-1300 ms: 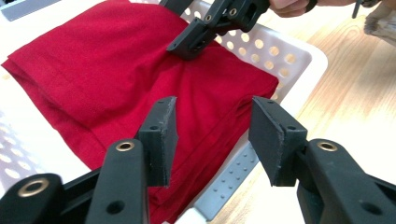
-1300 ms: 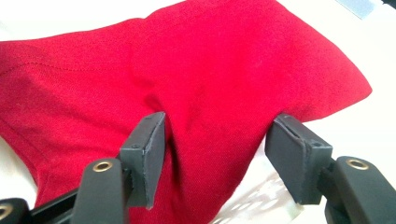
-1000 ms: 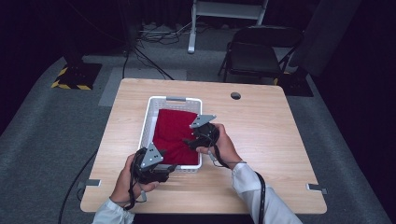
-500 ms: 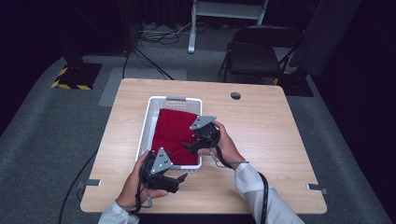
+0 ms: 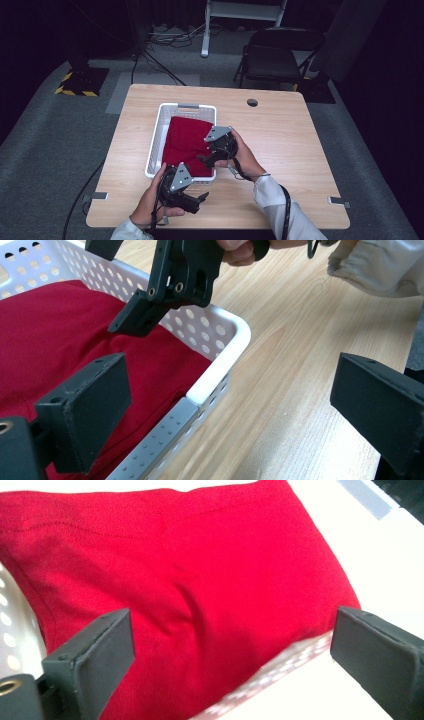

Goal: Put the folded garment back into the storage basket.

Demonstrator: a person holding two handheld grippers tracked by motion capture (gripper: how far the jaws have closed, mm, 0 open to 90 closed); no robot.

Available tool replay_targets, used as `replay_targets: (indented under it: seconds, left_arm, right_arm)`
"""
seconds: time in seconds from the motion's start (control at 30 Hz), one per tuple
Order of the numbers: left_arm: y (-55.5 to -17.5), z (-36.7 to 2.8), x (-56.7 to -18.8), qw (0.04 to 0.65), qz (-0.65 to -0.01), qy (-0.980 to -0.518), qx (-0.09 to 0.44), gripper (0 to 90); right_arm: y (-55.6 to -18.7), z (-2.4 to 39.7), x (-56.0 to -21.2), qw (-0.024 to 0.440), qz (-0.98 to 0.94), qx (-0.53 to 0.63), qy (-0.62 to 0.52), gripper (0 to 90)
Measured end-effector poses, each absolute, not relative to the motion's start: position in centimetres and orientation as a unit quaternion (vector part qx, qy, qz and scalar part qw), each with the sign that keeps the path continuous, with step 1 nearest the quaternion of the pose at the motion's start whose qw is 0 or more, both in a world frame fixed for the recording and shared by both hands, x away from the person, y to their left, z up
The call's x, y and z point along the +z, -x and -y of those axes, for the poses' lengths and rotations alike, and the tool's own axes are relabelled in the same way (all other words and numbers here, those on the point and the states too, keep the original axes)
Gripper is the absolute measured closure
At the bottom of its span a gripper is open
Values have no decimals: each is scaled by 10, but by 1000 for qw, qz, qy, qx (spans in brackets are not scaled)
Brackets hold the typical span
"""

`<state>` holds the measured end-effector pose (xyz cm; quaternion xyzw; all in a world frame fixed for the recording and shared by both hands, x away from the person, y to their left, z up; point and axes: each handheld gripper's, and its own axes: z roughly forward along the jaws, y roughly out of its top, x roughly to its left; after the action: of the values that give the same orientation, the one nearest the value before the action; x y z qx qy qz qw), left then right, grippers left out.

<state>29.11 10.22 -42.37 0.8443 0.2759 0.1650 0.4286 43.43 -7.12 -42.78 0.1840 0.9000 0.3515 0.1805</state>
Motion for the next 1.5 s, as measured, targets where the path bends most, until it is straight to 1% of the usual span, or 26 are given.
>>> replay_targets:
  seconds: [0.2, 0.27, 0.33, 0.5, 0.9, 1.17, 1.5]
  left_arm:
    - [-286, -95, -422, 434, -266, -845, 165, 28]
    - [-284, -94, -421, 434, -262, -847, 162, 49]
    - [-282, -92, -419, 436, -262, -845, 164, 33]
    - [-279, -87, -417, 440, -254, -846, 165, 26]
    - [-271, -75, -416, 435, -234, -852, 174, 27]
    - [-268, -68, -418, 439, -218, -857, 160, 32]
    - [-262, -57, -423, 428, -194, -868, 161, 38]
  right_arm:
    - [-431, 82, -422, 188, -897, 355, -182, 40]
    - [-431, 86, -421, 192, -897, 354, -184, 40]
    - [-431, 90, -419, 192, -897, 353, -185, 42]
    - [-429, 100, -416, 198, -896, 350, -188, 43]
    - [-422, 120, -405, 211, -894, 348, -187, 45]
    - [-417, 129, -404, 215, -897, 338, -185, 45]
    - [-408, 141, -403, 220, -900, 330, -179, 45]
